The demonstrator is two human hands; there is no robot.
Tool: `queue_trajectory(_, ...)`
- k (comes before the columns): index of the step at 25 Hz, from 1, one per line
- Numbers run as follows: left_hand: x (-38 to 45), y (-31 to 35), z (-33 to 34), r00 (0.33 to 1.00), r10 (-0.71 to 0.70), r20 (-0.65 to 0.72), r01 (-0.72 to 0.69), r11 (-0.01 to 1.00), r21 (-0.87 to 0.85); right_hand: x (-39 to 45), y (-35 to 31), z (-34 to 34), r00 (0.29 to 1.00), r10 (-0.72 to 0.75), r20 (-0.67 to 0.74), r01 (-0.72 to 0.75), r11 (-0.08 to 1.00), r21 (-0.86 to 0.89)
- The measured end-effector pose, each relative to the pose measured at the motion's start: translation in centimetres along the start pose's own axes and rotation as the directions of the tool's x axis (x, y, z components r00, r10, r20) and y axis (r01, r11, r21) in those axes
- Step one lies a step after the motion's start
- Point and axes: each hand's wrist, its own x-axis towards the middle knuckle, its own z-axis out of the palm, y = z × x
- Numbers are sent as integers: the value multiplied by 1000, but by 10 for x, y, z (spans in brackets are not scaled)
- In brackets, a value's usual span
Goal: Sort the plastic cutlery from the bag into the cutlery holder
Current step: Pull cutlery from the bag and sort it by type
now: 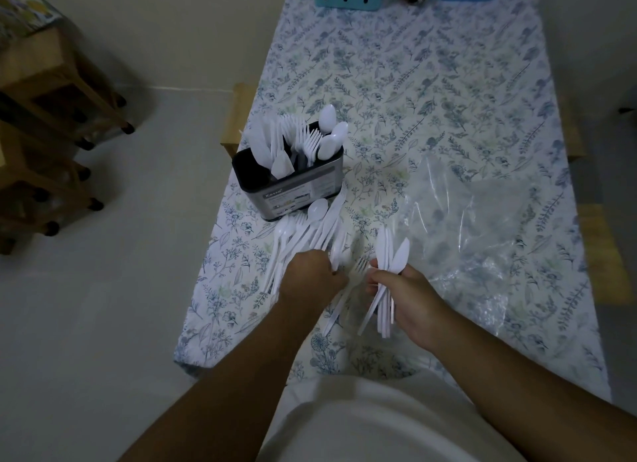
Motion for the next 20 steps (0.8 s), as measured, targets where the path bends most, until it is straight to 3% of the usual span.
queue_trajectory(3, -33, 9, -1, 985, 171, 1, -165, 948, -272, -1, 3, 5, 994, 1, 107, -4, 999, 35)
queue_trajectory(5, -47, 9, 3, 973, 220, -73, -231, 929, -288, 1, 7, 8, 998, 21, 64, -24, 999, 36)
queue_trajectory(9, -25, -13, 16, 994, -2, -113, -3, 999, -44, 2, 9, 6, 998, -10, -55, 7, 998, -69)
queue_trajectory(14, -4, -6, 20, 996, -82, -32, 83, 996, 22, -1, 9, 3, 999, -5, -40, 3, 999, -45)
queue_trajectory(17, -14, -4, 15, 996, -81, -29, 80, 996, -36, 0, 6, 4, 1000, -16, -25, 17, 998, 62)
queue_trajectory(20, -42, 0, 10, 1000, -17, -9, 14, 969, -246, 6, 6, 3, 1000, -15, -17, 16, 996, 86)
